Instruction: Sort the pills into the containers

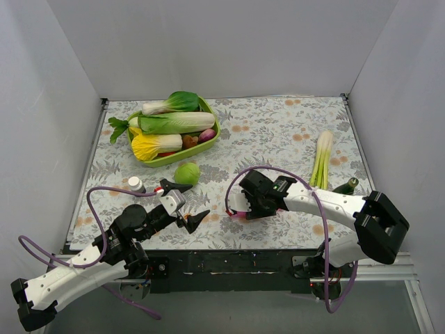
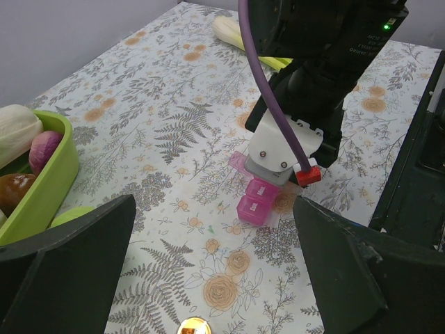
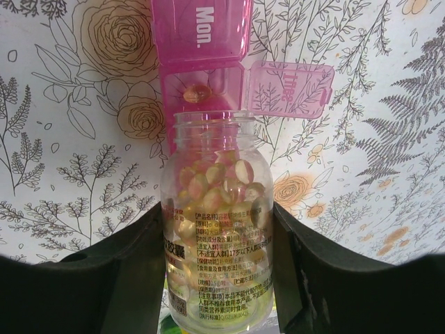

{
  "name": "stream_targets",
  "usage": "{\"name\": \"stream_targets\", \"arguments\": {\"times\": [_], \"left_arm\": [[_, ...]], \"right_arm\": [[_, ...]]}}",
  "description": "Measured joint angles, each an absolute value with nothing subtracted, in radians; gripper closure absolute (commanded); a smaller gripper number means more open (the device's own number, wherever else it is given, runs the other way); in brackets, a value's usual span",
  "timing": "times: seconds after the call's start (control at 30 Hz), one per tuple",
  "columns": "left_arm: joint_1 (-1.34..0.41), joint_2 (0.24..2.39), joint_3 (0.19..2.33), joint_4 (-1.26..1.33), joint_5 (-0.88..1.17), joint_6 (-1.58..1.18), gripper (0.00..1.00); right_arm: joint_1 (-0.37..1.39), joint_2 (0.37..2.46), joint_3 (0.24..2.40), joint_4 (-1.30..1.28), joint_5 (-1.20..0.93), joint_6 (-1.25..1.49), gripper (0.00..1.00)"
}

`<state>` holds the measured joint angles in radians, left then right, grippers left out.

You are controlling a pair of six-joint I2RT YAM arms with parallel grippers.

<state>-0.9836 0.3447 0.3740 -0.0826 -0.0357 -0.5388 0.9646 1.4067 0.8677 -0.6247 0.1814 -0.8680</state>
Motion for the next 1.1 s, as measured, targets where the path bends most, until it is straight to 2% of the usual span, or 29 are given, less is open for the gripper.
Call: {"name": "stream_targets", "arguments": {"times": [1.1], "left_arm": [[-0.984,0.344,0.374,-0.083,-0.032,-0.539,0.02]], "right_arm": [[0.979,1.428,0.885,-0.636,0.181,-0.873,0.99]]}}
